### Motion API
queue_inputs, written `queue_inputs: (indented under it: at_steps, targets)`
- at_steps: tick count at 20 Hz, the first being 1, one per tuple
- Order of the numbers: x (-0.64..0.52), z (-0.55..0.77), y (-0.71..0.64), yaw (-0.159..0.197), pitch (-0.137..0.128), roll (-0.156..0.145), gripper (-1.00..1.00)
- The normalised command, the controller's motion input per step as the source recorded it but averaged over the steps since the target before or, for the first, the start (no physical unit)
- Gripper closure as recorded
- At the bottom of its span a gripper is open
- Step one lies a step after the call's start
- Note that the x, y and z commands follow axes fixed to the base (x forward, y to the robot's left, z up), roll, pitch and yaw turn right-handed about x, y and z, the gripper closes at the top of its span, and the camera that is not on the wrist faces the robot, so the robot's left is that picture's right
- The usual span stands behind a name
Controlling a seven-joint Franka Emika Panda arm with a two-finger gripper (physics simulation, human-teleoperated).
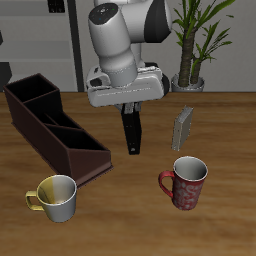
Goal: Place the black book into the right desk caddy's back compartment
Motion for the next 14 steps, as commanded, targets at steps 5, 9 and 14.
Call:
queue_inputs:
  at_steps: [5,9,14]
  targets:
    - [-0.31,0.51,-0.26,0.001,-0.055,-0.026,1.00]
    - [-0.30,0.46,-0.24,0.006,-0.043,-0.028,1.00]
    - [-0.20,0.30,-0.15,0.003,-0.018,-0.025,1.00]
